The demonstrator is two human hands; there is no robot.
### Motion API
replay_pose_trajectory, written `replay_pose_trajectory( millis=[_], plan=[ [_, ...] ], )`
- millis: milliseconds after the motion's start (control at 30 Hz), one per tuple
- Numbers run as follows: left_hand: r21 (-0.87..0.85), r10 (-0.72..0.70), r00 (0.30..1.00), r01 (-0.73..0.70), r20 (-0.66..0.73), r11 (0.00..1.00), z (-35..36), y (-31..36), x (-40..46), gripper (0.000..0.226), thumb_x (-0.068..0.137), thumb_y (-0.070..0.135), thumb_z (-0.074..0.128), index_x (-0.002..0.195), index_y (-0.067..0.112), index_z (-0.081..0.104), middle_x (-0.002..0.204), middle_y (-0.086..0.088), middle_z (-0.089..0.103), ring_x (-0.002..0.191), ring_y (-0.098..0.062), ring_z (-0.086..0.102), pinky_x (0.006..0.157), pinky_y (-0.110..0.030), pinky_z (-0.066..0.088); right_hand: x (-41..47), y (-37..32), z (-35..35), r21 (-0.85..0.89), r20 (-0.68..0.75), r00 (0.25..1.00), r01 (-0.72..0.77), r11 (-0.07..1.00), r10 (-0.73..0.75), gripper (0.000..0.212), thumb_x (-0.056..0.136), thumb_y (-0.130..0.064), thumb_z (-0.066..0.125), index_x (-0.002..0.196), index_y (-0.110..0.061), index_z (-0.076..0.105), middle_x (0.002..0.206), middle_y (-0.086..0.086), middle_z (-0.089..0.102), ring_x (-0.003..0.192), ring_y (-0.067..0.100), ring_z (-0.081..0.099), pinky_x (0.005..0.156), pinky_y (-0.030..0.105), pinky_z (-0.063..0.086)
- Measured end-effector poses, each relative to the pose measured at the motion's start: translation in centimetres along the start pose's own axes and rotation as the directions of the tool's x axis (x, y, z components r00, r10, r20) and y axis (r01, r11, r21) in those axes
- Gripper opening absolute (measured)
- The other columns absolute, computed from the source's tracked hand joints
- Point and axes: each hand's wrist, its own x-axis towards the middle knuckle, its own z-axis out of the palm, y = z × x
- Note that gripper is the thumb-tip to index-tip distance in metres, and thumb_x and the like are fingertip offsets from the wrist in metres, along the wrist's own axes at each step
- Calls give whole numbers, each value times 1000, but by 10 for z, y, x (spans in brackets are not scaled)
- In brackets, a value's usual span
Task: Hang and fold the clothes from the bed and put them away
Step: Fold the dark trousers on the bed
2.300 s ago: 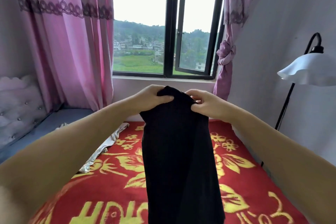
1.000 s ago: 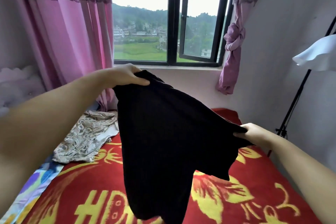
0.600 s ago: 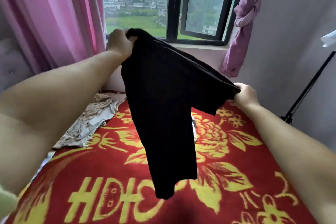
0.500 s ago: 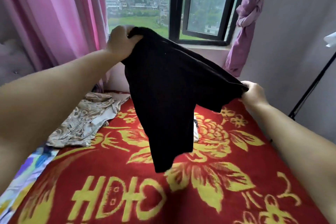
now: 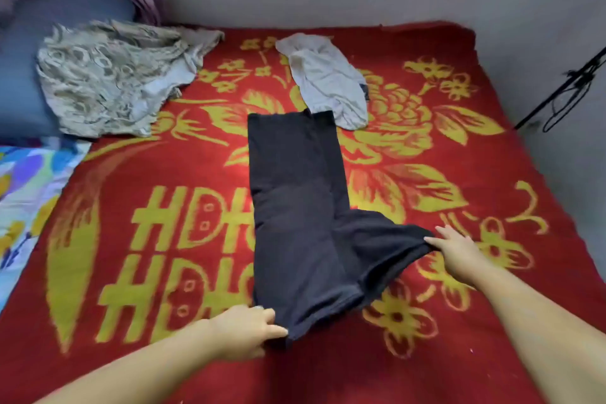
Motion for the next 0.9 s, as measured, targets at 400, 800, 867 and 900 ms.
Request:
replay_pose_trajectory(
  millis=[400,800,867,900],
  plan=[
    [-225,-312,913,256,-264,940,40,64,181,58,99,32,38,151,18,17,138,-6,38,122,-25,40,93,-38,39,47,5,117,560,-23,961,-217,800,276,35,100,-20,43,129,-4,56,131,17,57,120,32,52,92,32,39],
    [-268,-373,825,279,-425,922,52,81,255,72,79,12,63,145,16,37,106,-2,53,88,-18,56,59,-29,43,126,-40,120,480,-293,935,-37,876,200,26,97,-39,43,110,-18,51,105,7,61,92,36,60,65,35,35],
    [-219,-283,820,197,-497,956,49,89,244,74,47,19,83,120,19,67,78,5,56,61,-12,55,38,-23,37,111,-29,120,405,-467,862,12,914,196,25,99,-38,40,106,-17,51,98,6,55,77,38,60,58,35,31],
    [-200,-249,832,169,-496,965,50,93,242,76,38,20,85,113,22,72,71,7,55,55,-10,53,34,-21,34,104,-20,125,388,-482,848,-17,921,219,25,100,-37,38,105,-16,51,97,7,54,73,39,60,57,35,31]
  ],
)
